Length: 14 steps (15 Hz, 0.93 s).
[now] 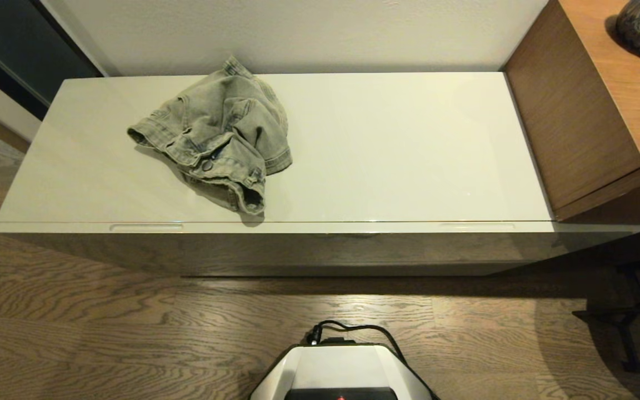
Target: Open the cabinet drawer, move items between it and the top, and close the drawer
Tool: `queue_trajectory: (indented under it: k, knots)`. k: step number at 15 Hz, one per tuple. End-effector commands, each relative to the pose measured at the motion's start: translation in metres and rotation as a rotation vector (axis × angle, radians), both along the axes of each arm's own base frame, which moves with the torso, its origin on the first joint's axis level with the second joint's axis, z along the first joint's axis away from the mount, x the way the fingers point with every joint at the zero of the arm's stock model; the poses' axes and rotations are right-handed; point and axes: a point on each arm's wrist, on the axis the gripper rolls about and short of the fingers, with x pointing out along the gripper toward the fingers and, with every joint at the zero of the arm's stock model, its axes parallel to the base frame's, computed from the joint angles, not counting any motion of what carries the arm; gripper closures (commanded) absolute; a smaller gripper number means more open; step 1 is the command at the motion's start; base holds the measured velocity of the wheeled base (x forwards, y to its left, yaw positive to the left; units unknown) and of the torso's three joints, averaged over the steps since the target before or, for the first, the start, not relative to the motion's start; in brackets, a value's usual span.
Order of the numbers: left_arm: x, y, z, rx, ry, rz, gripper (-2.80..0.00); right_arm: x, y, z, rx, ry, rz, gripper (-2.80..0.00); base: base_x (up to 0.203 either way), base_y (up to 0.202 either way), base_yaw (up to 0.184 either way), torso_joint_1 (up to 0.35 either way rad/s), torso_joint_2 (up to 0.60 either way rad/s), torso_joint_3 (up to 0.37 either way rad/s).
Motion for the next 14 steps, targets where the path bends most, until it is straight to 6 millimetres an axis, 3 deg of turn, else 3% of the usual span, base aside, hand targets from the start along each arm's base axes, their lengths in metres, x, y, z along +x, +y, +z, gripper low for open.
queue_trajectory:
  k: [1, 8, 14]
  knots:
    - [0.0, 0.0, 0.0, 0.0, 0.003, -0.001, 0.0, 0.005, 0.001, -0.014, -0.007, 0.053, 0.06, 0.0, 0.0, 0.0, 0.0, 0.0, 0.0, 0.0]
    - [0.0, 0.0, 0.0, 0.0, 0.001, -0.001, 0.0, 0.007, -0.001, -0.037, 0.022, 0.288, -0.036, 0.0, 0.0, 0.0, 0.0, 0.0, 0.0, 0.0]
    - [0.0, 0.0, 0.0, 0.0, 0.001, 0.001, 0.0, 0.007, -0.001, -0.037, 0.026, 0.279, -0.045, 0.0, 0.0, 0.0, 0.0, 0.0, 0.0, 0.0]
